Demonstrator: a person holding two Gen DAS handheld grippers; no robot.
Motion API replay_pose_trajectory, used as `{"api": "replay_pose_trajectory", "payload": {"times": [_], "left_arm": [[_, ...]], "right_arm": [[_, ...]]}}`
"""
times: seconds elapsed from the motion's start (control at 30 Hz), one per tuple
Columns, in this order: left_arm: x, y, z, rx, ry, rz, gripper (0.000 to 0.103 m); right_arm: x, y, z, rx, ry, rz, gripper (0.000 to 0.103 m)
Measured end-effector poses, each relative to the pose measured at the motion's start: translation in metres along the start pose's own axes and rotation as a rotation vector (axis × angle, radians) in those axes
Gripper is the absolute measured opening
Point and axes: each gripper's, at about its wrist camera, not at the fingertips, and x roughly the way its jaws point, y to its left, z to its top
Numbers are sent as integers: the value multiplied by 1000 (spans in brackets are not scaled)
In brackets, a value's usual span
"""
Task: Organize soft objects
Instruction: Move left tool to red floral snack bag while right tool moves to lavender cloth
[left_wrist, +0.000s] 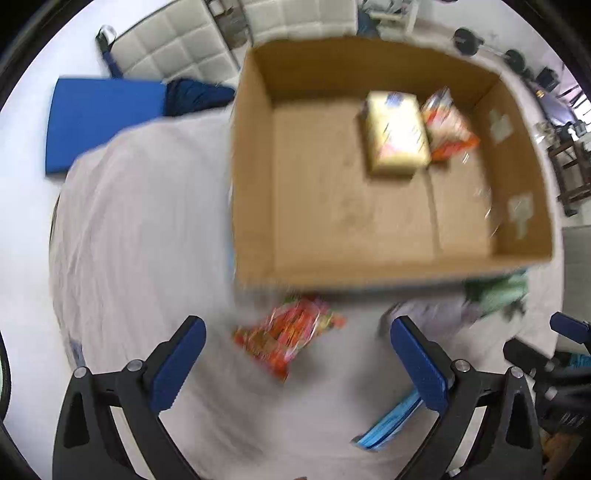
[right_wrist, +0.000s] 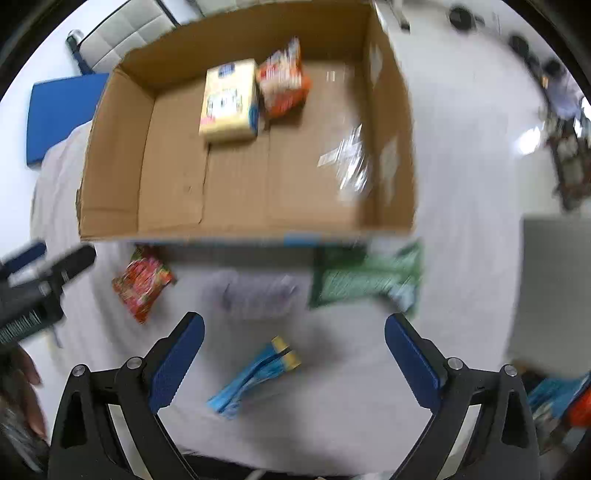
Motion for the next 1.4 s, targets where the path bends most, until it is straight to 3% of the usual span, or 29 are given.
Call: {"api": "replay_pose_trajectory", "payload": {"times": [0.13, 0.33, 0.4, 0.47, 0.53, 0.67, 0.77, 0.93, 1.13, 1.23, 1.33, 1.4], "left_arm": [[35, 11, -26, -36, 78, -4, 103], [79, 26, -38, -63, 150, 2, 103], [92, 30, -37, -68, 164, 9, 103], [103, 32, -36, -62, 176, 11, 103], [112, 32, -34, -48, 187, 7, 103], [128, 25, -27, 17, 201, -4, 103], [139, 15, -21, 82, 208, -3, 103], [152, -1, -10, 168, 208, -16, 103], [157, -19, 2, 256, 212, -49, 103], [162, -23, 5, 259, 233, -113, 103], [165, -26, 7, 260, 222, -120, 102], [166, -29, 7, 273, 221, -109, 94]], "right_arm": [[47, 10, -7, 79, 74, 46, 100], [96, 23, -4, 186, 149, 100, 99], [111, 25, 0, 237, 164, 104, 94], [120, 28, 1, 273, 162, 85, 79], [121, 31, 0, 288, 138, 74, 75], [123, 35, -4, 303, 133, 83, 49], [121, 33, -7, 302, 135, 80, 37], [119, 24, -15, 308, 156, 114, 27], [111, 20, -28, 288, 164, 117, 24], [111, 18, -35, 283, 178, 113, 24], [111, 18, -37, 283, 182, 112, 24], [113, 19, -34, 288, 180, 114, 24]]}}
